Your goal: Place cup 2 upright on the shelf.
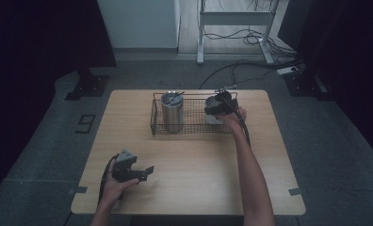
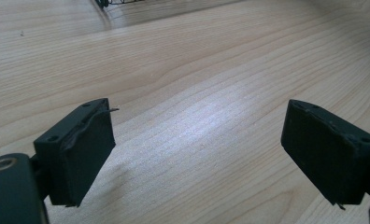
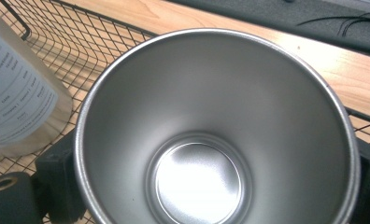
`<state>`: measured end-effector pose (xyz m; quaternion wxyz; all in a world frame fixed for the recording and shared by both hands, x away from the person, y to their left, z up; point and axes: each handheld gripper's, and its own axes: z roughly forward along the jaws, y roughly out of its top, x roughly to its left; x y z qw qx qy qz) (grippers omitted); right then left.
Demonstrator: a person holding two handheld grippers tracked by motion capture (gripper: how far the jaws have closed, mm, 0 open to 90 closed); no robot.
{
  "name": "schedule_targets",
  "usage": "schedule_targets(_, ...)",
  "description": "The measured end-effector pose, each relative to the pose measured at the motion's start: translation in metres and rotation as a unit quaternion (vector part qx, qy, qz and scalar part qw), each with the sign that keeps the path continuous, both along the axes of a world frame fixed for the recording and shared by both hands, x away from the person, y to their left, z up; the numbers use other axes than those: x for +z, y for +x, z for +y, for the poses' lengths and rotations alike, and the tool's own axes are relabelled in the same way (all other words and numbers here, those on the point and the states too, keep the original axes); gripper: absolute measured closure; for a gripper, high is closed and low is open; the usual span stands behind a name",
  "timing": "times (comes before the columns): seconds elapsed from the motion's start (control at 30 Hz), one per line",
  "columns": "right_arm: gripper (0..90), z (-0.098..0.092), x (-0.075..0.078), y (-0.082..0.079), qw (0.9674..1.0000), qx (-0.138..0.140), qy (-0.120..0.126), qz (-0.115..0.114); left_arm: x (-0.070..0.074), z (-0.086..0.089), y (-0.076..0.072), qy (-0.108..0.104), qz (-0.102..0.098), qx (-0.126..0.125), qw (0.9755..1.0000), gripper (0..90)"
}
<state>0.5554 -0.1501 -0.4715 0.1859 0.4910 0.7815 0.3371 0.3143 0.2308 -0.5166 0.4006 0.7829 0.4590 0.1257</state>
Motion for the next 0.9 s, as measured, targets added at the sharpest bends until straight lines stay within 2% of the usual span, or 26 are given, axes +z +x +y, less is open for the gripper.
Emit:
schedule_targets(0.47, 6.7, -0.0006, -0.0085, 0.0028, 0.9996, -0.001, -0.018, 0.023, -0.001, -0.0016, -0.0009, 0.002, 0.002, -0.006, 1.0, 9.8)
schedule_targets(0.63, 6.3, 0.0002, -0.0098, 0.0021, 0.9995, -0.003, -0.022, 0.023, -0.0012, -0.0016, -0.0011, 0.003, 0.002, -0.006, 1.0, 9.8)
schedule_targets(0.73, 6.1, -0.0005, -0.0105, 0.0015, 0.9994, 0.0, -0.019, 0.031, -0.0009, -0.0014, -0.0013, 0.002, 0.002, -0.007, 1.0, 9.8)
schedule_targets(0.9, 5.3, -0.0013, -0.009, -0.0001, 0.9995, -0.005, -0.014, 0.03, -0.001, -0.0018, -0.0017, 0.002, 0.002, -0.007, 1.0, 9.8)
